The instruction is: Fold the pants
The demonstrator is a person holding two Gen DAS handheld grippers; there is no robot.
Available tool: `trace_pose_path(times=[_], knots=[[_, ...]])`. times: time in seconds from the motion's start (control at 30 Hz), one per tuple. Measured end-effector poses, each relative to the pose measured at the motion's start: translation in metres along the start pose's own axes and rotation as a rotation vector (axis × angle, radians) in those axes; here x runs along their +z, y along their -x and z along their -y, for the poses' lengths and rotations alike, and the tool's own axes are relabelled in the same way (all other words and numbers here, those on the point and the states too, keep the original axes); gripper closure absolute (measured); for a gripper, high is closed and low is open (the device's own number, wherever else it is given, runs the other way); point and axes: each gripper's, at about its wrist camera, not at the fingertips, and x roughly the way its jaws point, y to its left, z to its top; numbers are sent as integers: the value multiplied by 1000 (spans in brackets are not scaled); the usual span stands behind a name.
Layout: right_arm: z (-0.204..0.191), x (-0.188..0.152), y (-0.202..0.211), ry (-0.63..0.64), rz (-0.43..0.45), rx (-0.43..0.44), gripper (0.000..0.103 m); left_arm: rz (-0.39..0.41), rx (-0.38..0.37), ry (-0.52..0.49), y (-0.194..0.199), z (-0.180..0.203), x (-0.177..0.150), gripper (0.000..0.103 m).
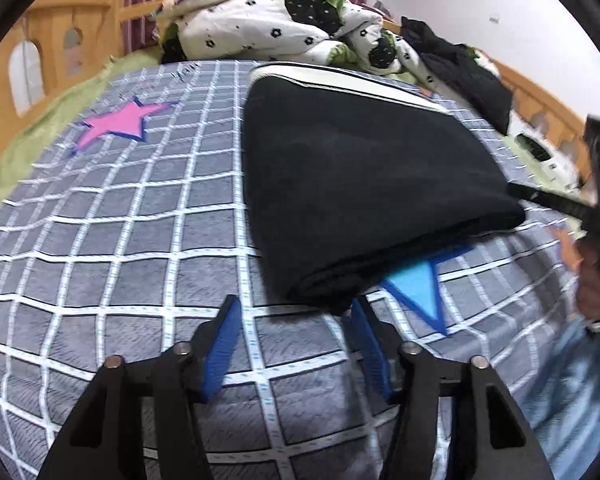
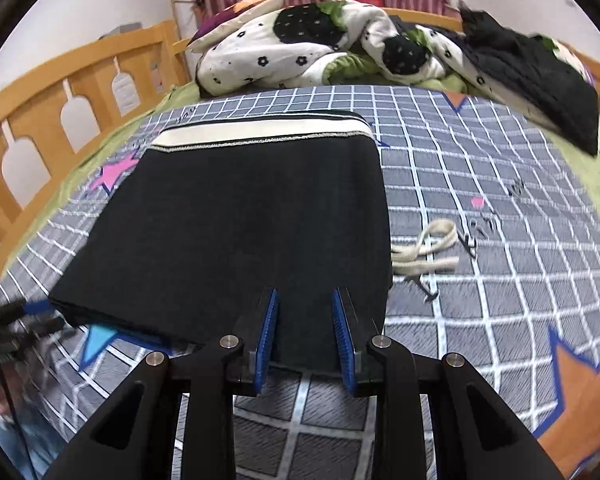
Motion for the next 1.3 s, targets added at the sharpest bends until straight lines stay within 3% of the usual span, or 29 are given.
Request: trace_pose_path(times=[0.03, 0.1, 0.17, 0.23, 0.3, 0.37, 0.4, 0.5, 0.63, 0.73, 0.83, 0.93, 1.17, 1.3], knots=[[0, 0, 0, -9, 3, 1, 75, 10, 15, -5, -1, 1, 1, 51], [-1, 2, -1, -11, 8, 1, 75, 20, 48, -18, -6, 6, 4, 62], [-2, 4, -5, -10, 7, -4, 75, 20, 18, 10, -11, 6, 8, 91], [-1, 4, -11, -8, -3, -6, 75, 56, -10, 69, -3, -1, 11, 93], [0, 4, -12, -2, -2, -7, 75, 78, -40, 107, 4, -9, 12, 94], [1, 3, -7, 2, 4, -5, 75, 39, -36, 127, -3, -15, 11, 93], [2, 2, -6, 0, 5, -2, 75, 5, -28, 128, -10, -15, 8, 93], [6, -1, -6, 0, 2, -1, 75, 4, -16, 83, -8, -6, 4, 92], [8, 1, -6, -6, -1, 6, 75, 5, -69, 59, 3, 0, -2, 81], [8, 2, -6, -8, 6, 18, 75, -2, -102, 59, 0, 2, -1, 63], [8, 2, -8, 3, 5, 14, 75, 17, -50, 48, -6, 8, 4, 63], [6, 1, -7, 18, 9, 7, 75, 38, 14, 77, -7, 7, 5, 90], [2, -5, -9, 52, -3, -20, 75, 11, 46, 69, -6, 7, 0, 87], [3, -1, -3, 57, 6, 3, 75, 23, -11, 100, 18, 1, -5, 87]])
